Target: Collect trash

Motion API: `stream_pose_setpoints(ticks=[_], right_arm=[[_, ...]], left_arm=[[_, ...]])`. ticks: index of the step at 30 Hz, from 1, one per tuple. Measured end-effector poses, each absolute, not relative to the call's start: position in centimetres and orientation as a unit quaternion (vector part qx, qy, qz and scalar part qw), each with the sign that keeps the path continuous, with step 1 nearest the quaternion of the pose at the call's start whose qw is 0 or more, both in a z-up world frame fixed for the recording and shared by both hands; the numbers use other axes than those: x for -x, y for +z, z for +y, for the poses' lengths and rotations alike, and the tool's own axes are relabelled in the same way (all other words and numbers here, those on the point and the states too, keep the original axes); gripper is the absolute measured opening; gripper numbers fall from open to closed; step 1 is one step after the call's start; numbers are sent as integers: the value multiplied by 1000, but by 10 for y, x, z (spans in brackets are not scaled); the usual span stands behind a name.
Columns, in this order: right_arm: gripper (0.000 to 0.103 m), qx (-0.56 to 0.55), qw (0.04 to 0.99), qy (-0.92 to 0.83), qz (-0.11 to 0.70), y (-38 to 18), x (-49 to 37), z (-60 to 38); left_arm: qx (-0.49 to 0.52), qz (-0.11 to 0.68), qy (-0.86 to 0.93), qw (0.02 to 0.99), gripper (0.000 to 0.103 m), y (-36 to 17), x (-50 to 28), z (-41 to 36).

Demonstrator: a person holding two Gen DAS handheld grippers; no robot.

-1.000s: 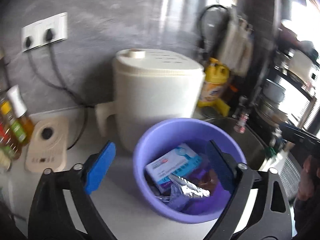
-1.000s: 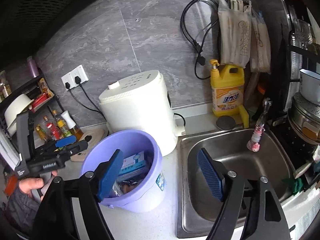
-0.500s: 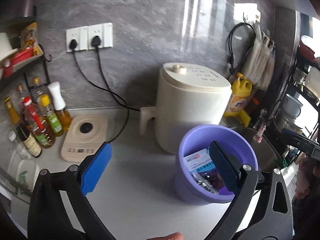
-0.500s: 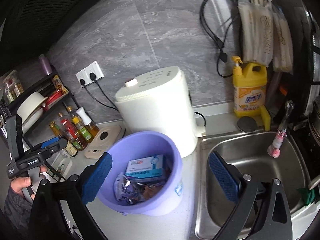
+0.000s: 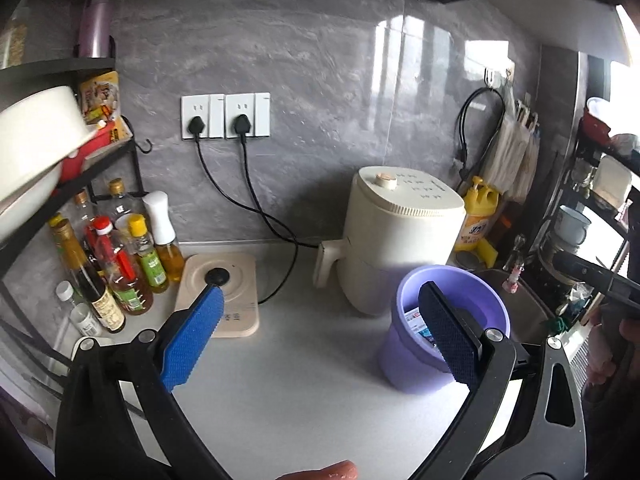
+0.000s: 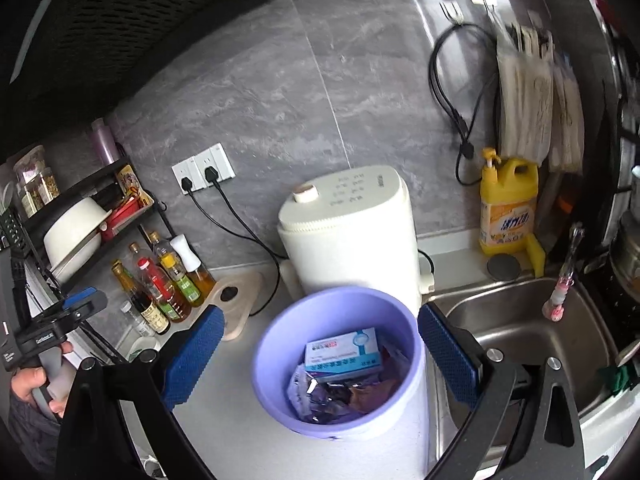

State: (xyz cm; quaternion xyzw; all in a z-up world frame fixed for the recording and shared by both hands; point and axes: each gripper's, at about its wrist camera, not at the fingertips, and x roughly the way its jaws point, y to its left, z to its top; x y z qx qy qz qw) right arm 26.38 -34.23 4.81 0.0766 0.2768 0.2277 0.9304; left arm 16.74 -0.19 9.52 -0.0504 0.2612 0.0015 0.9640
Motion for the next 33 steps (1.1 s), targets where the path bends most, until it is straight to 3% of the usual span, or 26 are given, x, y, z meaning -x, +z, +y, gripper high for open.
stream_pose_setpoints(ticks=[14, 24, 33], right_arm=[[95, -58, 944, 207, 251, 70, -184, -265], [95, -52, 945, 240, 217, 62, -134, -230], [95, -54, 926, 290, 237, 43, -113, -199]], left_arm=[[60, 236, 8, 970, 97, 106, -93, 61], [67, 210, 37, 975, 97, 103, -41, 90], [79, 208, 69, 973, 97, 92, -9, 111]])
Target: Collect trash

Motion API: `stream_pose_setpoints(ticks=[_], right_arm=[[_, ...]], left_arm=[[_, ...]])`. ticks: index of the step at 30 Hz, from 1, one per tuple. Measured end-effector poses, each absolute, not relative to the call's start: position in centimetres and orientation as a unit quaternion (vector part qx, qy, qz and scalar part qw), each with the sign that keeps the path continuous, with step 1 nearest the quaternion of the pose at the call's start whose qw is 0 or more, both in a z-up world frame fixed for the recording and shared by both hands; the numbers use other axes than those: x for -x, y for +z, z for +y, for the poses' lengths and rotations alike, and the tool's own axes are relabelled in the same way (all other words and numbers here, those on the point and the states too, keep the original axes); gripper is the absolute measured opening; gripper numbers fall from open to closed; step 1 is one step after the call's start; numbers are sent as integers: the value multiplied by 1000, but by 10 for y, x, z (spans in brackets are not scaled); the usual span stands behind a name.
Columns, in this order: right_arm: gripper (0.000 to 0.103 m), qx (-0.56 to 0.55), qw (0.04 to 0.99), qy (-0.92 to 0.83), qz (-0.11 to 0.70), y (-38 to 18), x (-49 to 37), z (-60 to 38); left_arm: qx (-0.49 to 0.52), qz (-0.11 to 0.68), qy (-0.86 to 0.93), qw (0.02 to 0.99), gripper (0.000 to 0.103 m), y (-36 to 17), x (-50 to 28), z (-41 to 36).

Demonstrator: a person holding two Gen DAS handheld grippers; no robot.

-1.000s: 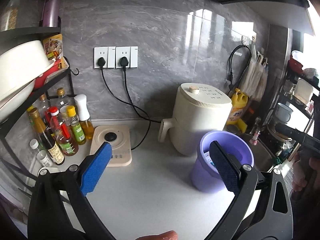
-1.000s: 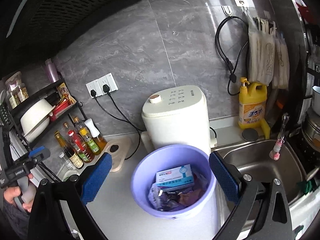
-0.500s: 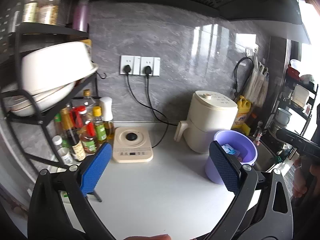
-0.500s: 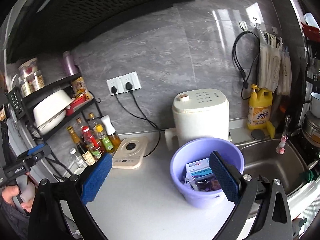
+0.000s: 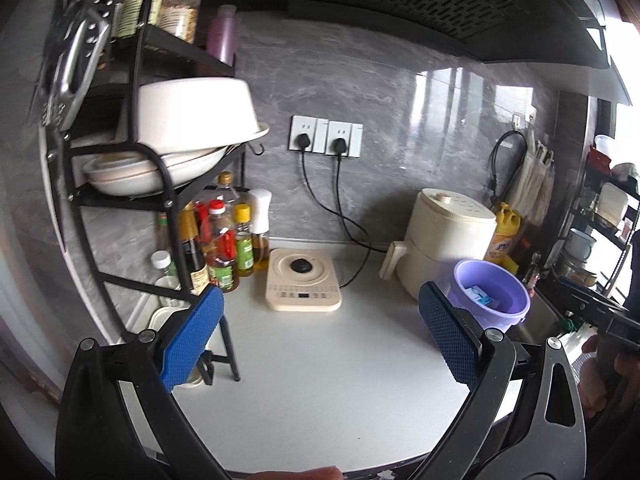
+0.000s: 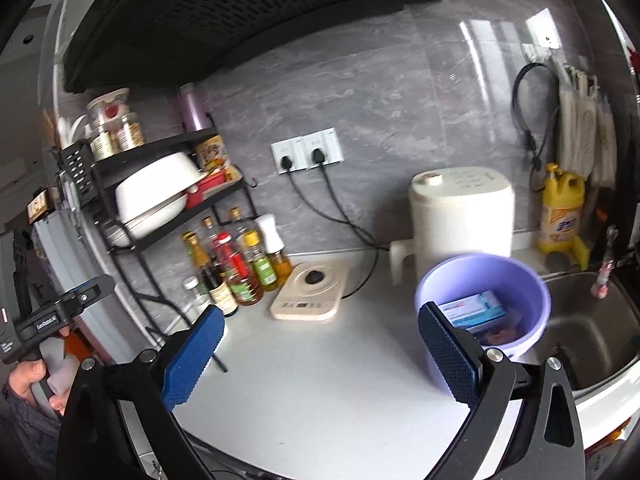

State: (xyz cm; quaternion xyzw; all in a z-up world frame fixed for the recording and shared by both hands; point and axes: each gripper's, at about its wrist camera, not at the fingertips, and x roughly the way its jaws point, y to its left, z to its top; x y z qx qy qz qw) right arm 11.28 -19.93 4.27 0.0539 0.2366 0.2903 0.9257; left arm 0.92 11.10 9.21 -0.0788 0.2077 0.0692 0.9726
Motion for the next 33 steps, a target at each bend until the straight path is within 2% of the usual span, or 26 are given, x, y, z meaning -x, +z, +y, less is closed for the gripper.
stream_pose_setpoints(ticks=[33], right_arm=[[95, -31, 931, 275, 239, 35, -106, -194]], left_arm=[[83, 205, 66, 973, 97, 84, -8, 104]])
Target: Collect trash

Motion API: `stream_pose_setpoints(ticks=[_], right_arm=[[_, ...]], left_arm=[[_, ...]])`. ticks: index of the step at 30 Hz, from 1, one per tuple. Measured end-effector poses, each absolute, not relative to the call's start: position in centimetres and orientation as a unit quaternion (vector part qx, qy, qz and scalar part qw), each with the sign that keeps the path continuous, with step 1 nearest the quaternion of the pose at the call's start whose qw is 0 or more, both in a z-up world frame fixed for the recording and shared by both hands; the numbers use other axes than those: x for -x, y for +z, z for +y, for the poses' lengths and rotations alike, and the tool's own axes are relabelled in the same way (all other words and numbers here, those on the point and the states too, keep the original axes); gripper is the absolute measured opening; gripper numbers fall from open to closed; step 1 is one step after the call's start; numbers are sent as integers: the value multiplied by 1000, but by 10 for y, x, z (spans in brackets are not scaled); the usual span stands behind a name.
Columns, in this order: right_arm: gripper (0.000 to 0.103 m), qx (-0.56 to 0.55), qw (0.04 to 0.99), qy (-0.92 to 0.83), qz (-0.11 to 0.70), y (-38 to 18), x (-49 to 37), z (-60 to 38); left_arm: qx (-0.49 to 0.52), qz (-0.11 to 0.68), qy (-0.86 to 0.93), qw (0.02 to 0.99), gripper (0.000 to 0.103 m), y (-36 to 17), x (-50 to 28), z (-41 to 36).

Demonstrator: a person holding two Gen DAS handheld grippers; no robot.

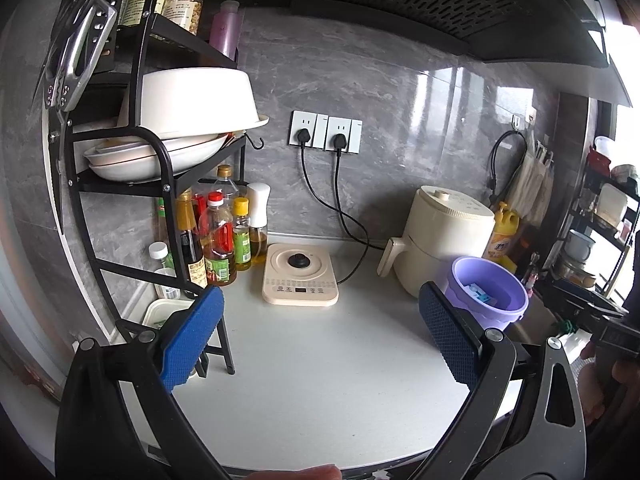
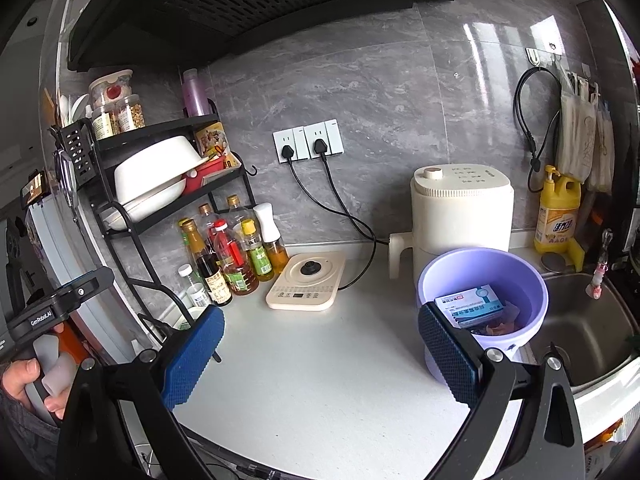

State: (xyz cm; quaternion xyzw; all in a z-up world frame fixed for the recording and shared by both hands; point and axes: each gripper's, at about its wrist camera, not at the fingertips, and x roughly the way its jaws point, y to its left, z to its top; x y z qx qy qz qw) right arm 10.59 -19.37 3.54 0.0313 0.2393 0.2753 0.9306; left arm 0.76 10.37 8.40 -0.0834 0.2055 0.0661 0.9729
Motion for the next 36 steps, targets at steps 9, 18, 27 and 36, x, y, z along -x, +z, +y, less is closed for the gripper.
stream_pose_setpoints(ticks=[9, 18, 27, 36], right_arm=[[95, -30, 932, 267, 244, 34, -98, -199], [95, -34, 932, 264, 246, 31, -87, -201], [95, -40, 933, 261, 243, 32, -81, -205], [95, -38, 933, 262, 244, 33, -78, -204]], left_arm=[[79, 205, 58, 974, 97, 85, -5, 99], [73, 204, 53, 975, 97, 86, 3, 95], [70, 204, 50, 975, 97, 87, 8, 95], [72, 203, 57, 975, 97, 87, 11, 96]])
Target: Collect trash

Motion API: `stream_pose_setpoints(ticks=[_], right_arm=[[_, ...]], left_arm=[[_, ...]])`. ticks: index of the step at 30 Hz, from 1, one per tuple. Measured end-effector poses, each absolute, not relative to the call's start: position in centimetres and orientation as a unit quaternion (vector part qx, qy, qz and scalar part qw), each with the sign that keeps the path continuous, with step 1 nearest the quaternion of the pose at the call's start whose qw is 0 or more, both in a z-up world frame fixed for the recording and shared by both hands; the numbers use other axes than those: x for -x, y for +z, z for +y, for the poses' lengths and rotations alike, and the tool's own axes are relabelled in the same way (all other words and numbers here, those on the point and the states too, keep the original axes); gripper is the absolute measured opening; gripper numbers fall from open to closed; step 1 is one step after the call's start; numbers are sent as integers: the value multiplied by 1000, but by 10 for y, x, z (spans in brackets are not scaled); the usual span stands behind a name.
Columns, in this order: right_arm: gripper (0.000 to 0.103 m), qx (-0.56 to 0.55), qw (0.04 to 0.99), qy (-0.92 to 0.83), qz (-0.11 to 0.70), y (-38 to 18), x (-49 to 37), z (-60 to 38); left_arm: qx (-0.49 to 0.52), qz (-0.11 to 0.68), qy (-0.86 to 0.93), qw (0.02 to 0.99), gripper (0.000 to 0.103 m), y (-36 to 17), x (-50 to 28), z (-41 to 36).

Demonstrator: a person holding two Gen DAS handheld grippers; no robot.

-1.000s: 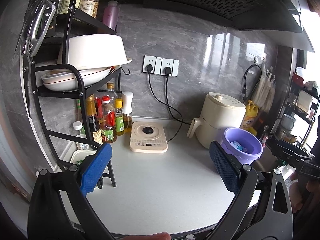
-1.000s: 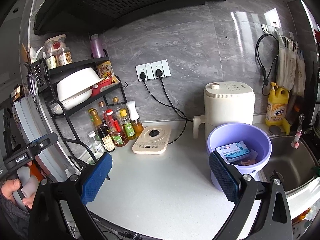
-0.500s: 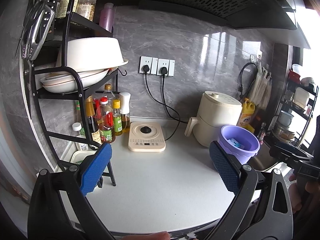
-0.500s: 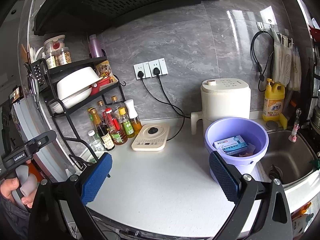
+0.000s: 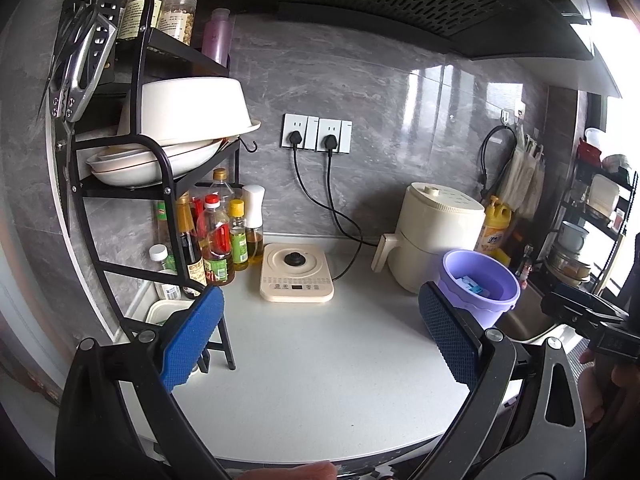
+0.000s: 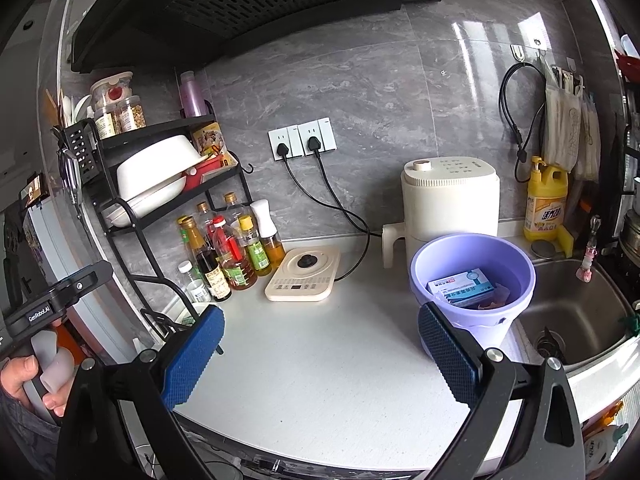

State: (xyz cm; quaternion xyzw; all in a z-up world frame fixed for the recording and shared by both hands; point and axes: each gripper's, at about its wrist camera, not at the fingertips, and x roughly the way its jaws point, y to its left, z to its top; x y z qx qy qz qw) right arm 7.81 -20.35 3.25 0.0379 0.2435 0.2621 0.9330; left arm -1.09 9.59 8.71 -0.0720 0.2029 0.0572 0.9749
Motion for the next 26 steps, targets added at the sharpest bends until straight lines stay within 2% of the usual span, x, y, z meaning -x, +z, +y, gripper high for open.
stream_pose_setpoints(ticks=[26], right_arm=[[95, -31, 931, 252, 262, 22, -99, -200]], left_arm=[[88, 227, 60, 968, 97, 67, -15, 101]])
